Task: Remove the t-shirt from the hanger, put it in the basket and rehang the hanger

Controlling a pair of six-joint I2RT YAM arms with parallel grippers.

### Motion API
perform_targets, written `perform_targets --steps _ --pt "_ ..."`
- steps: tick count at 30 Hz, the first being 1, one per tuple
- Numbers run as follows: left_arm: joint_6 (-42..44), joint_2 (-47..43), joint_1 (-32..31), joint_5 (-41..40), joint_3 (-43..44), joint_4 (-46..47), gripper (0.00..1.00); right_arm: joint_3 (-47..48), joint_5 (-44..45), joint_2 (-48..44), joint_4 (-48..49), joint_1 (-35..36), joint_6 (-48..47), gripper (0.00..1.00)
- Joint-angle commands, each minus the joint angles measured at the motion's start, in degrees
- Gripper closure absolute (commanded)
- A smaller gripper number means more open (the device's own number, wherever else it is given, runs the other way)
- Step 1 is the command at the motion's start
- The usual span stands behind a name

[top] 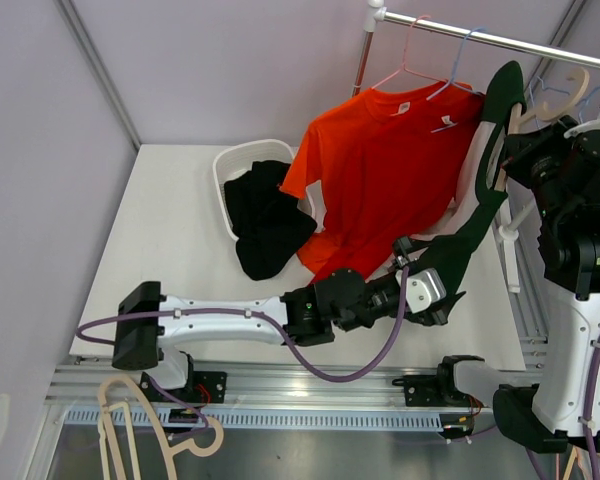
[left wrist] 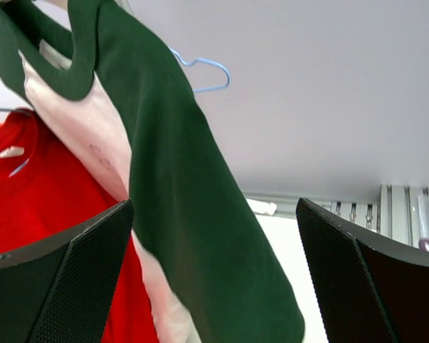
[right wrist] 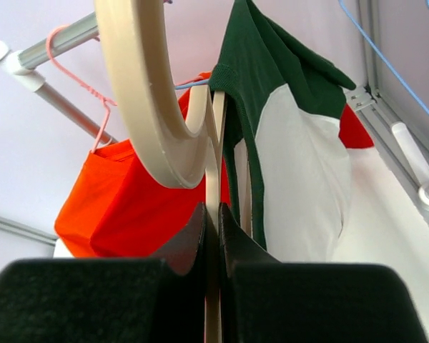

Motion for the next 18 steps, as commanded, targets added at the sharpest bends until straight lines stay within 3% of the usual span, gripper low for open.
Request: perform_targets --steps 1,5,8,9,11,12,14,15,16,18 --pt "1.0 2.2 0.6 1.1 4.6 3.6 0.01 2.7 -3.7 -2.7 3.3 0.4 1.8 1.0" --pt "-0.6 5.6 2.4 1.2 7.5 2.7 0.0 2.4 -4.7 -3.3 2.8 0.3 2.3 1.0" --pt "-2.9 7.4 3.7 1.2 10.3 0.8 0.09 2.5 -4.8 -3.4 2.5 0.4 2.2 1.0" --pt "-3.7 8.7 3.9 -1.3 11.8 -0.2 0.23 2.5 -4.8 -3.4 2.5 0.4 2.1 1.0" --pt "-4.7 9.7 3.9 -4.4 13.5 -2.5 0.4 2.5 -5.1 -3.6 2.4 0.3 2.1 1.0" --pt "-5.4 10.1 3.9 -5.3 15.1 -4.1 0.6 2.4 -5.2 -3.8 2.5 0.4 2.2 1.0" --pt "-5.6 9.9 3.9 -5.6 15.2 -4.5 0.77 2.3 -5.4 -4.1 2.5 0.4 2.2 1.0" --pt "-5.9 9.7 3.9 -5.8 15.1 -4.6 0.94 2.0 -5.2 -4.1 2.8 0.4 2.2 1.0" --pt "-6.1 8.9 3.9 -6.0 15.1 -5.4 0.99 1.8 -4.9 -4.3 3.1 0.4 2.1 1.0" --pt "-6.1 7.7 3.4 -5.9 13.9 -5.8 0.99 0.5 -4.1 -4.2 3.9 0.4 1.5 1.0"
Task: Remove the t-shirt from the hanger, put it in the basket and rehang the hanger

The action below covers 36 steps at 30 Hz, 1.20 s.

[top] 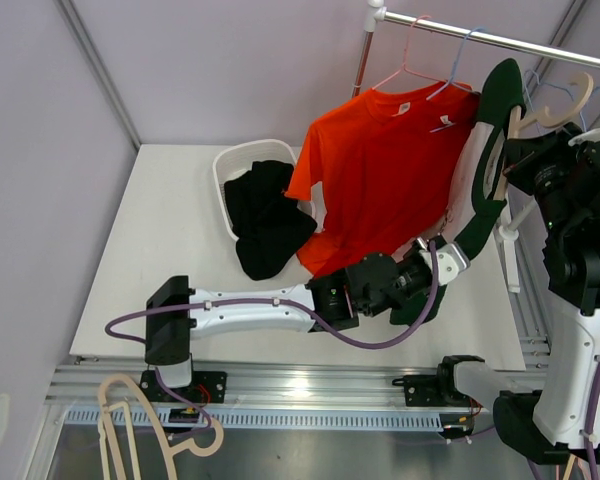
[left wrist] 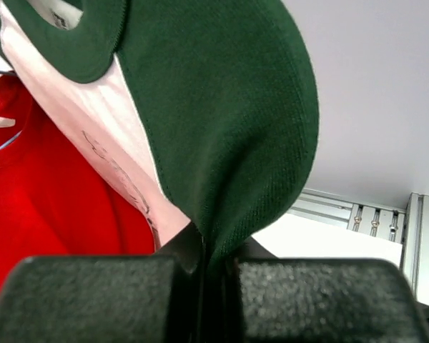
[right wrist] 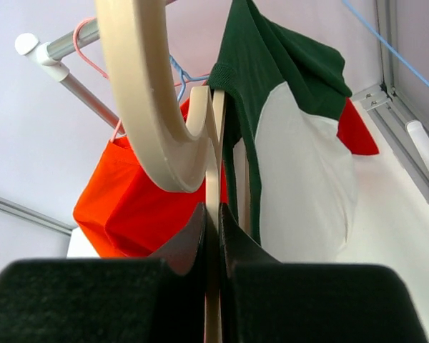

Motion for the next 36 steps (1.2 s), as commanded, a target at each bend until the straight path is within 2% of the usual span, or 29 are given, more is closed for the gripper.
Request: perform_targets --steps 1,10,15,25,32,36 --pt "-1.5 -4.2 -0.3 -2.4 1.2 0.3 0.99 0.1 0.1 -1.4 5.4 0.4 0.0 1.0" --pt "3.1 -14.7 -7.2 -5.6 -5.2 0.5 0.99 -2.7 5.2 4.0 9.6 0.3 -2.3 1.0" --pt "-2.1 -19.0 -9.0 -3.7 -10.4 0.1 0.99 1.8 8.4 8.8 10.4 0.4 -4.1 1.0" --pt "-13.8 -14.8 -13.6 -3.0 -17.5 1.6 0.99 8.5 9.5 15.3 9.8 0.3 -4.5 1.0" --pt "-15.0 -10.7 -14.8 -3.0 -20.0 4.8 0.99 9.8 8.7 15.3 8.2 -0.6 -4.5 1.0" --pt "-14.0 -11.3 -14.8 -3.7 -24.4 12.2 0.99 9.9 7.7 14.7 7.6 -0.7 -5.1 1.0"
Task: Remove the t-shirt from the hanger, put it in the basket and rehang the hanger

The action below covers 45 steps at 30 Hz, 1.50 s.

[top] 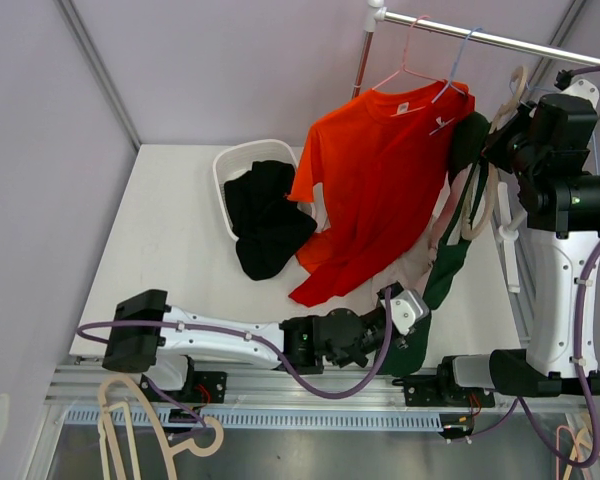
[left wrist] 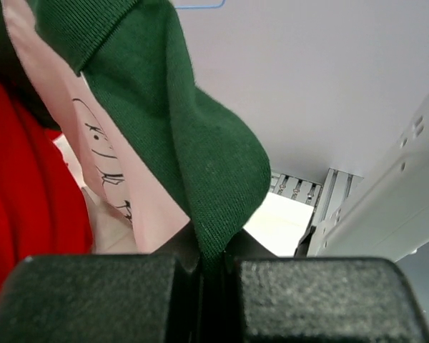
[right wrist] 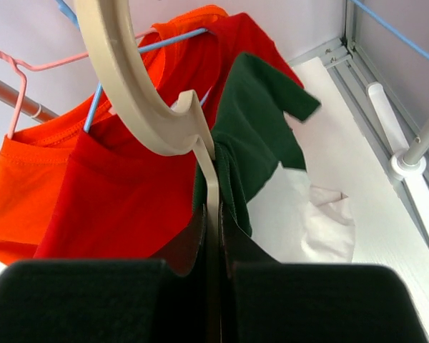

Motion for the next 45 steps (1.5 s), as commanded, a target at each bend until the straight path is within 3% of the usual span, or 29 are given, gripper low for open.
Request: perform_targets --steps 1,4,6,12,16,21,25,29,36,40,45 --pt "-3.5 -0.9 -4.4 5.0 -5.2 4.3 0.99 5.1 1.9 0.6 12.4 -1.8 -1.2 1.0" --pt "-3.8 -0.9 -2.8 1.4 -5.5 4.8 0.99 6.2 -1.2 -0.9 9.0 -1.8 -1.4 1.0" --pt "-6.2 0.3 -0.4 1.2 -2.4 -1.8 0.99 5.3 -3.4 -2.8 8.5 -1.8 -0.6 1.0" --pt "-17.3 1.0 12.2 13.7 3.6 -9.9 0.99 5.1 -11.5 -7.9 2.4 -1.9 0.9 1.0" --pt "-19.2 7.2 17.1 13.8 17.4 -21.4 0.99 4.9 -16.9 -9.2 -2.0 -1.8 0.4 1.0" --pt "-19.9 11.7 22.5 14.9 28.1 -25.7 0.99 -1.8 -20.6 -12.3 -0.9 -1.3 0.0 1.0" --pt "-28.8 19.1 30.1 24.4 37.6 -39.5 0.99 -1.3 -17.1 -13.9 -2.7 -1.3 -1.8 1.0" --pt "-35.6 26.0 36.7 33.4 46.8 -46.0 0.99 0.4 -18.7 -15.2 -5.1 -1.3 -1.7 1.0" --pt "-33.5 25.9 40.1 23.3 43.8 -46.4 0.99 -7.5 -20.0 -20.1 -6.3 -1.3 -4.1 1.0" --pt "-34.8 26.9 42.2 24.8 44.6 -47.9 0.99 -7.3 -20.2 -22.0 -9.1 -0.7 -5.1 1.0" --pt "-34.1 27.4 43.8 23.3 45.8 -49.3 0.99 -11.6 -30.1 -24.6 -10.5 -0.4 -1.9 1.0"
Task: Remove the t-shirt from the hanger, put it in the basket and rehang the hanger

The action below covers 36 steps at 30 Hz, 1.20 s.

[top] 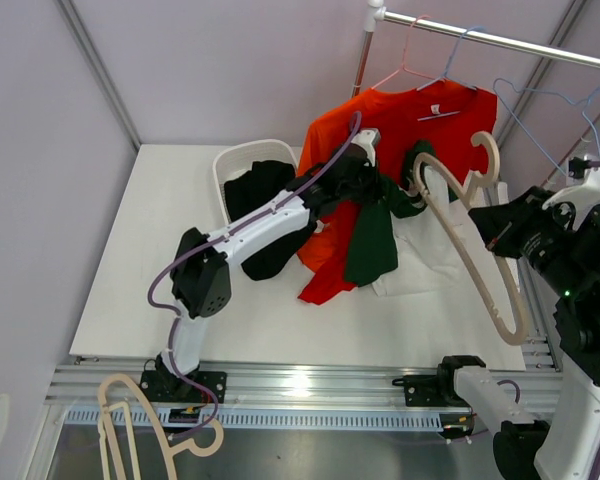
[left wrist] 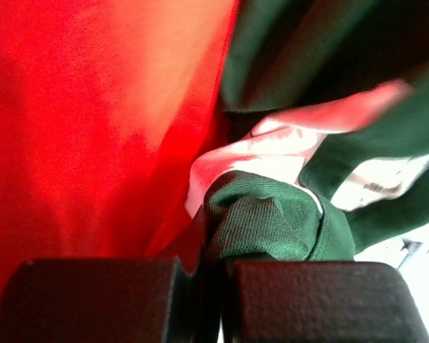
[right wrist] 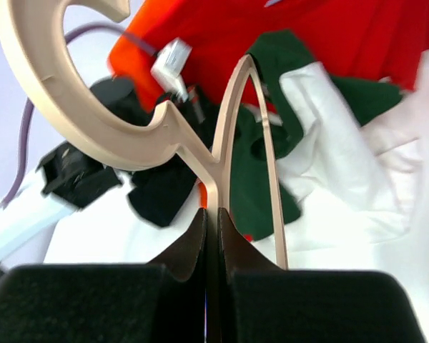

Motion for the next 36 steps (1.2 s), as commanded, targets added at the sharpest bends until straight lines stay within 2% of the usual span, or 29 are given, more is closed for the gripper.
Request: perform_targets --steps 1,3,4,7,8,12,14,19,24,28,32,36 --pt "-1.1 -0.1 1.9 -2.0 2.5 -1.4 0.99 -4.9 -8.4 -2.3 1.1 0.4 1.8 1.0" --pt "-1.3 -0.8 1.9 -1.2 1.3 -0.7 0.99 -9.1 -4.6 -5.1 3.8 0.4 2.1 1.0" --pt "-1.5 -1.7 1.8 0.4 0.8 0.5 0.99 -9.7 0.3 -5.9 4.5 0.4 1.5 1.0" --pt "-1.7 -3.5 1.4 3.3 -3.0 1.5 0.99 -10.0 7.4 -8.4 8.5 0.4 0.8 1.0" --pt "0.3 -4.8 1.1 2.6 -5.2 1.3 0.99 -10.5 12.8 -9.3 10.0 0.4 2.2 1.0" --pt "4.0 -9.8 -0.6 2.7 -11.6 2.2 0.99 -14.8 17.5 -13.6 19.6 0.4 4.7 1.0" --pt "5.4 -12.4 -0.8 6.6 -16.8 3.7 0.99 -15.0 18.9 -12.7 20.4 0.3 4.2 1.0" --pt "11.0 -20.1 -3.2 10.7 -21.2 5.3 0.99 -17.2 21.6 -8.1 23.9 0.3 2.1 1.0" --pt "13.8 -25.2 -3.4 20.2 -18.3 3.0 0.99 -17.1 22.7 -1.7 30.8 0.3 0.8 1.0" --pt "16.7 -30.0 -3.5 17.7 -9.2 -3.5 0.99 -13.4 24.8 3.8 34.8 0.3 -1.7 1.0" --pt "20.9 -33.1 -3.3 14.6 -3.7 -5.4 0.99 -7.9 27.2 9.3 35.6 0.4 -4.2 1.0" --pt "21.7 -35.4 -1.9 17.2 -0.2 -5.0 0.99 -4.5 29.1 12.9 37.8 0.0 -5.3 1.0"
